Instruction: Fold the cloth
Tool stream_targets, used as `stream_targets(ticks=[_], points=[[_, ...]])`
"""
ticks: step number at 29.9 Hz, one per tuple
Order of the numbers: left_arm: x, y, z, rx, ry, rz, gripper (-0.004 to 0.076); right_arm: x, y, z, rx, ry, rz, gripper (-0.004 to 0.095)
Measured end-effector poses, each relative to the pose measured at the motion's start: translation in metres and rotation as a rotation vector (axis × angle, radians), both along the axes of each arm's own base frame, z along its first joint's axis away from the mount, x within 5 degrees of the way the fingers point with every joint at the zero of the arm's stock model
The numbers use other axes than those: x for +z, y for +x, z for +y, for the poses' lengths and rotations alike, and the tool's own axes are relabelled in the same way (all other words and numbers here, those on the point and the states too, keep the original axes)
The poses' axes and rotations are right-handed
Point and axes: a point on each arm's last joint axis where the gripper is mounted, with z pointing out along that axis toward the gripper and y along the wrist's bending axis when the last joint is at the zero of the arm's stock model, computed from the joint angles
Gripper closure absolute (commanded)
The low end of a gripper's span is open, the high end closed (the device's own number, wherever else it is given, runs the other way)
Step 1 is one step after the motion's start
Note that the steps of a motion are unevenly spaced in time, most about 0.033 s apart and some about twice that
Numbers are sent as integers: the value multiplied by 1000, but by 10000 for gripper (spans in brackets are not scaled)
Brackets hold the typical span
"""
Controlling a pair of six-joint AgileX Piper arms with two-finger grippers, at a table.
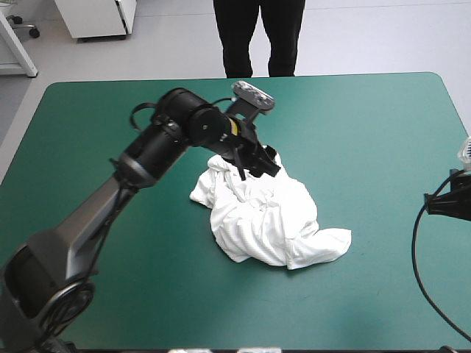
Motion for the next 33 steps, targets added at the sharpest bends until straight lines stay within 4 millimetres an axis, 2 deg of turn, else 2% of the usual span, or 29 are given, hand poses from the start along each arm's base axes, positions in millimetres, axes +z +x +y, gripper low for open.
stream_targets(ticks=[2,5,7,10,14,19,25,33], points=[[20,-10,19,52,9,-78,178,-2,2,5,29,36,23,368],[37,-18,41,113,24,-150,178,-6,8,13,65,75,62,368],[40,-20,54,145,21,-156,178,-9,13,18,85,90,90,368],[33,-9,78,223,38,-126,178,-12,19,23,105,88,119,368],[12,15,108,308,66,-43,178,-14,23,25,121,77,135,368],[-30,50,128,363,100,100,178,-14,23,25,132,57,136,368],[-74,76,120,350,153,210,178,-14,24,25,139,42,138,368],[-125,101,108,333,202,320,178,-15,27,26,146,24,149,368]])
